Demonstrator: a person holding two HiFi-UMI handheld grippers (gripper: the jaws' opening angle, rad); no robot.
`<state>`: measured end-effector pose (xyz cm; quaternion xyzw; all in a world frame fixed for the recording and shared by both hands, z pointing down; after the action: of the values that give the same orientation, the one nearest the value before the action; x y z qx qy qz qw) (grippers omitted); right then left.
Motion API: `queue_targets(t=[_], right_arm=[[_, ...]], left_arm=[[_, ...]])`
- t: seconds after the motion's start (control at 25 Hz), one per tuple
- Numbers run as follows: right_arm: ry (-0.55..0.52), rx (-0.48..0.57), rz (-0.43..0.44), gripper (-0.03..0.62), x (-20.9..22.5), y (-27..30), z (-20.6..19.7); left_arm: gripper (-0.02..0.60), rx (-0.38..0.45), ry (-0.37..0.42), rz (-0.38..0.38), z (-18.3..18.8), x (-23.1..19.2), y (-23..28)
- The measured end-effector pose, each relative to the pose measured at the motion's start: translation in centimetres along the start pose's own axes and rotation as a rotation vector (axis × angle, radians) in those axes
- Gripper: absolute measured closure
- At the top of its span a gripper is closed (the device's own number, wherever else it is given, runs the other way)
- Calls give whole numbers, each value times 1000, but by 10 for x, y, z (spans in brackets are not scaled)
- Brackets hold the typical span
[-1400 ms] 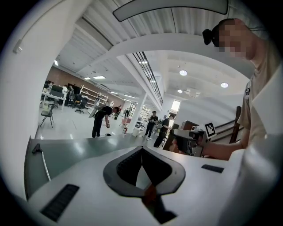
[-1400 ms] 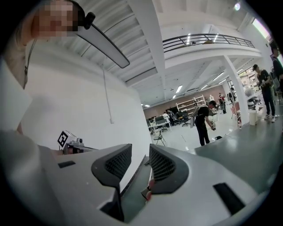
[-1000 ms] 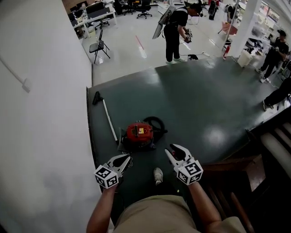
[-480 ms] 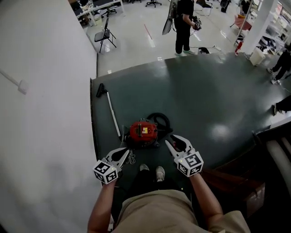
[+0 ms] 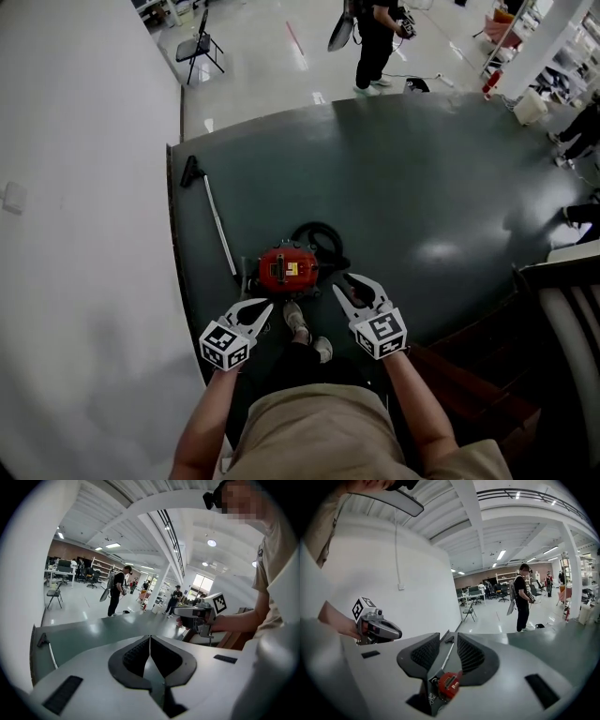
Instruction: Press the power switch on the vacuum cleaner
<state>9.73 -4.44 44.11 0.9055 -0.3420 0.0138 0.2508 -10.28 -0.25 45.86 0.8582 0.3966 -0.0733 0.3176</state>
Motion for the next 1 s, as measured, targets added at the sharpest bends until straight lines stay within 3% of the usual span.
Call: queue_targets(t=[0.32,0.48,0.6,0.8,1.0], right_arm=[[-38,-62,-55,473,36,73,-10],[-75,-119,-74,473,60,111,-39],[-86,-151,-80,473,79,144,-63],[-121,-215,-33,473,108,199,-114],[-112,-341,9,473,134,254,-183]], left_arm=[[578,-83,108,-32,3,-74,63],[578,-121,120,-53,-14,-97,98],[578,-130,100,-40,-24,-120,123],[578,-151,33,51,-50,-166,167],[577,-214,-50,89,-86,-202,204]])
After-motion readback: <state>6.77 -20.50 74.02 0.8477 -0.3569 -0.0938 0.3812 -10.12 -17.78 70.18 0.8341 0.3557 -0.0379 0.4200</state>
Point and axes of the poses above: the fingertips, and each gripper's own axes: y forward along the fingers, x to its right, z out of its top, the point moved 3 cm from there along -y, backward along the fingers, and after that the axes turned 4 degrees about -x, right-handed, at the moved point
